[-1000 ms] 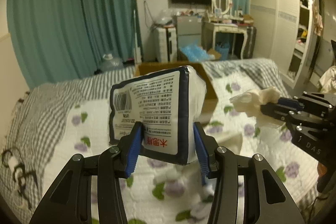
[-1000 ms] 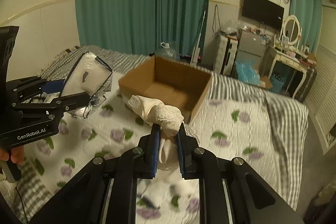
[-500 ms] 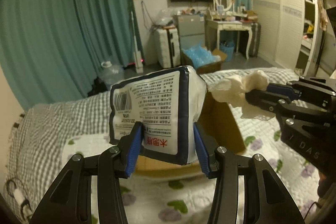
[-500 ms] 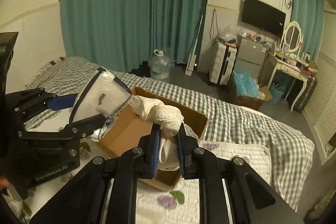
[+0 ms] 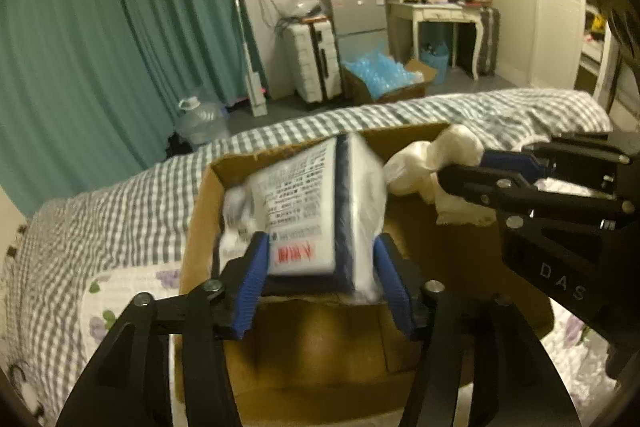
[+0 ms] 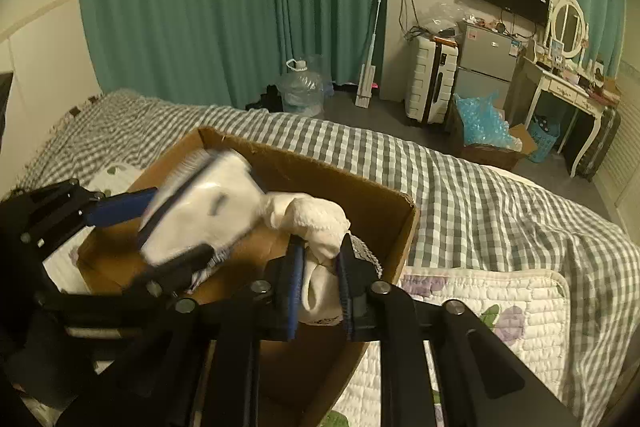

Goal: Organize soft objects
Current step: 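Carry both items to the cardboard box and release them inside, then return both grippers to the remaining items on the bed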

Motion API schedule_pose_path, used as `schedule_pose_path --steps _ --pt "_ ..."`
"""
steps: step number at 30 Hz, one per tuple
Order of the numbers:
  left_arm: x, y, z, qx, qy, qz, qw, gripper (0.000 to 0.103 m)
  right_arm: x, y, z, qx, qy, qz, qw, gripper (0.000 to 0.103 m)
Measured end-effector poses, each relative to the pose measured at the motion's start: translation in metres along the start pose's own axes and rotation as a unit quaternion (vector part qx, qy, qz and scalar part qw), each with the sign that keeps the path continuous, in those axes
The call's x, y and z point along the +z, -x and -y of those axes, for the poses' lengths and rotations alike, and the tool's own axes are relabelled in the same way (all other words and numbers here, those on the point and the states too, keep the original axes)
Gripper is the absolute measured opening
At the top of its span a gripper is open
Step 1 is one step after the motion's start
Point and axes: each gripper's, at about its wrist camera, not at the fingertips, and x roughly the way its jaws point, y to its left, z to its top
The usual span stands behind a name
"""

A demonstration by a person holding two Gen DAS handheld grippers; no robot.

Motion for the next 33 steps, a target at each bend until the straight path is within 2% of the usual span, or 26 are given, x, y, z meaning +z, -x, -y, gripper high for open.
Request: schedule_pose_path --steps 1,2,3,4,6,9,11,12,15,17,21,23,25,28,33 --pt "0.000 0.000 0.003 0.006 -0.007 0.003 1.0000 0.060 0.002 0.000 0.003 0.000 -0.005 0.003 1.000 0.041" --pt "-0.001 0.001 0.004 0.014 -0.012 0.004 0.9998 0.065 0.003 0.002 0.008 0.003 -0.017 0.007 1.000 0.051" --pt "-0.002 0.000 0.005 0.022 -0.016 -0.001 0.9996 0.067 0.003 0.005 0.011 0.011 -0.034 0.011 0.999 0.067" --pt "-0.002 0.000 0.005 0.026 -0.015 -0.005 0.9995 0.070 0.003 0.009 0.015 0.025 -0.049 0.014 0.998 0.070" --pt "-0.003 0.003 -0.001 0.023 -0.001 -0.007 0.9997 0.070 0.005 0.017 0.019 0.028 -0.061 0.013 0.998 0.070" --pt "-0.004 0.019 -0.011 0.016 0.032 -0.011 0.9993 0.070 0.009 0.040 0.020 0.000 -0.058 0.016 0.998 0.070" --pt "-0.002 0.031 -0.016 0.009 0.048 -0.007 0.9988 0.070 0.010 0.061 0.018 -0.015 -0.050 0.027 0.998 0.074" --pt "0.001 0.041 -0.018 0.009 0.055 -0.002 0.9984 0.070 0.010 0.076 0.017 -0.026 -0.044 0.034 0.998 0.079" --pt "0.007 0.081 -0.025 0.009 0.066 0.019 0.9976 0.073 0.014 0.121 0.011 -0.053 -0.025 0.051 0.997 0.084" --pt "0.014 0.113 -0.026 0.016 0.069 0.038 0.9968 0.079 0.018 0.152 0.007 -0.061 -0.018 0.055 0.996 0.085" --pt "0.019 0.175 -0.034 0.023 0.074 0.081 0.9937 0.081 0.021 0.220 -0.005 -0.073 -0.006 0.083 0.994 0.094" --pt "0.018 0.206 -0.036 0.022 0.075 0.099 0.9920 0.096 0.021 0.250 -0.013 -0.082 0.002 0.099 0.992 0.097" --pt "0.015 0.238 -0.036 0.030 0.071 0.125 0.9891 0.097 0.018 0.282 -0.024 -0.091 0.015 0.115 0.989 0.103" --pt "0.007 0.275 -0.036 0.043 0.063 0.153 0.9852 0.099 0.008 0.316 -0.039 -0.101 0.034 0.126 0.986 0.103" --pt "-0.013 0.314 -0.035 0.034 0.069 0.176 0.9814 0.099 -0.013 0.354 -0.061 -0.113 0.047 0.134 0.983 0.103"
